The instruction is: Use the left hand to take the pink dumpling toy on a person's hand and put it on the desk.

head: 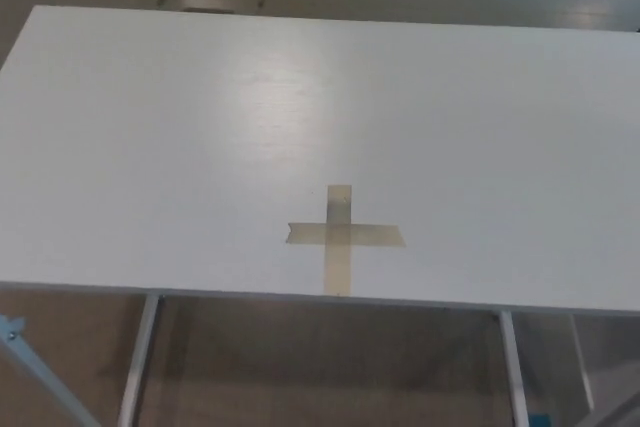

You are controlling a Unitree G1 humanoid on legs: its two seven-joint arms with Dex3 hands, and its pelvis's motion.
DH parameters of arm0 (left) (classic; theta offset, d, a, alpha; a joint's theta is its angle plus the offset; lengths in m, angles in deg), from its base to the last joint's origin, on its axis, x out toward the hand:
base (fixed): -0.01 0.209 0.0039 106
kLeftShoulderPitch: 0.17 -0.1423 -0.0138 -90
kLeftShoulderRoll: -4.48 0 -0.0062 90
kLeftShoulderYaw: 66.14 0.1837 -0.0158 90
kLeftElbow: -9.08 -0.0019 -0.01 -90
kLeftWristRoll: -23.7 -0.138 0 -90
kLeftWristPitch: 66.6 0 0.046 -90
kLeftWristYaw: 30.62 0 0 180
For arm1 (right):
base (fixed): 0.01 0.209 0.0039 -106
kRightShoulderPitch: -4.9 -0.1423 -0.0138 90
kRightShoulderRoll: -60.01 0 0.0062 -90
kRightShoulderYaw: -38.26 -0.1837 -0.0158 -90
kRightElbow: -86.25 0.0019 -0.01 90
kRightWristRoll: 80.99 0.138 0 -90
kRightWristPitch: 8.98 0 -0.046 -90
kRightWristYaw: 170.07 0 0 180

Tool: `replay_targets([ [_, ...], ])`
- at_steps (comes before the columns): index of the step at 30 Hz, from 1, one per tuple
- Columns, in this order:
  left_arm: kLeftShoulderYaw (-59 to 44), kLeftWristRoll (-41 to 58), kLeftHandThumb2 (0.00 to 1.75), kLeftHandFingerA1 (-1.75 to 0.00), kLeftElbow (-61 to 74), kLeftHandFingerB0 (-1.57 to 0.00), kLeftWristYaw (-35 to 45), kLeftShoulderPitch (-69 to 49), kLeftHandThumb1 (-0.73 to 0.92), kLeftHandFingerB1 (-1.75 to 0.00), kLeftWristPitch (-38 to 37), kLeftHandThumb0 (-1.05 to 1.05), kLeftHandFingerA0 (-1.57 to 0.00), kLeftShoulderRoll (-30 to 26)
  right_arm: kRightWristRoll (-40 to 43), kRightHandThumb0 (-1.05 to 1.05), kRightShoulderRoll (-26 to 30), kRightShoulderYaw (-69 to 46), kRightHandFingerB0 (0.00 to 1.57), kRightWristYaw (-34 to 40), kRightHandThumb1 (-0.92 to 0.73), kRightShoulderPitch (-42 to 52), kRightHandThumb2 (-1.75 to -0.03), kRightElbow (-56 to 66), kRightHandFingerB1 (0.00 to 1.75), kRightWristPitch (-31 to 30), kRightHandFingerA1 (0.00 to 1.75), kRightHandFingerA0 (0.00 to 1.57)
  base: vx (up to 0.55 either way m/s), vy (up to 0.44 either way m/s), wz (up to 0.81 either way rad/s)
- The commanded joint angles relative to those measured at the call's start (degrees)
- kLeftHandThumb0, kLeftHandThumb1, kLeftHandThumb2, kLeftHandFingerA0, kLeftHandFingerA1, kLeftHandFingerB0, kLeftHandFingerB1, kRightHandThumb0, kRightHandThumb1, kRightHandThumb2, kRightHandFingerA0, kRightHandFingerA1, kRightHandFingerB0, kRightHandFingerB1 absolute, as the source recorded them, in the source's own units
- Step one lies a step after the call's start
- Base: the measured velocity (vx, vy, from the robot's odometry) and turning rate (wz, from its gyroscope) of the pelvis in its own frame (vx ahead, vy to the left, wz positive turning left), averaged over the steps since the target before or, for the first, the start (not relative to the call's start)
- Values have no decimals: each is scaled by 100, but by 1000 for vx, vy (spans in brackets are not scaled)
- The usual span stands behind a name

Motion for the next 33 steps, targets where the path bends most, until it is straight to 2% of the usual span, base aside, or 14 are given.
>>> replay_targets([
  [1,-15,47,70,-52,-90,-38,63,-53,49,-44,-189,-38,-60,-12,109,-53,-9,-74,43,78,-45,-3,-79,-64,52,131,62,68,0,0,0],
  [7,9,14,70,-55,-100,-38,19,-72,48,-45,-259,-39,-65,-7,102,-52,-21,-91,43,56,-45,-2,-79,-71,52,152,62,69,0,0,0],
  [8,-8,32,70,-59,-102,-35,17,-75,46,-44,-262,-37,-73,2,102,-52,-20,-91,43,54,-45,-1,-79,-71,52,153,62,69,0,0,0],
  [9,-44,69,57,-53,-110,-41,13,-72,57,-36,-252,-28,-79,18,96,-52,-21,-87,43,63,-45,-3,-79,-75,52,143,62,69,0,0,0],
  [11,-56,81,57,-52,-116,-40,20,-79,56,-36,-248,-28,-80,25,81,-52,-18,-74,43,70,-45,1,-79,-77,52,137,62,69,0,0,0],
  [14,-3,26,57,-46,-120,-41,23,-66,56,-36,-210,-28,-70,10,70,-52,-13,-57,43,54,-45,8,-79,-76,52,133,61,68,0,0,0],
  [15,30,-8,68,-52,-124,-38,21,-60,49,-43,-201,-37,-60,0,72,-52,-11,-56,42,46,-45,11,-79,-75,52,134,61,68,0,0,0],
  [29,211,-100,71,-55,-102,-39,-57,-48,48,-45,-314,-42,-65,-18,63,-52,2,-23,40,-10,-45,11,-78,-78,51,127,60,66,0,0,0],
  [30,220,-103,57,-44,-95,-43,-5,-49,58,-36,-308,-32,-68,-37,73,-52,9,-30,40,-15,-45,-1,-78,-81,51,110,61,66,0,0,0],
  [31,240,-119,71,-52,-89,-39,18,-44,49,-44,-294,-41,-60,-49,75,-52,9,-32,40,-14,-45,-7,-78,-81,51,105,61,66,0,0,0],
  [32,260,-139,71,-53,-88,-38,14,-44,49,-45,-297,-41,-61,-53,75,-52,9,-31,40,-19,-45,-5,-78,-80,51,109,60,66,0,0,0],
  [33,262,-139,71,-54,-86,-38,12,-44,48,-45,-301,-42,-64,-52,72,-45,5,-28,45,-16,-55,1,-57,-79,39,115,48,72,0,0,0],
])
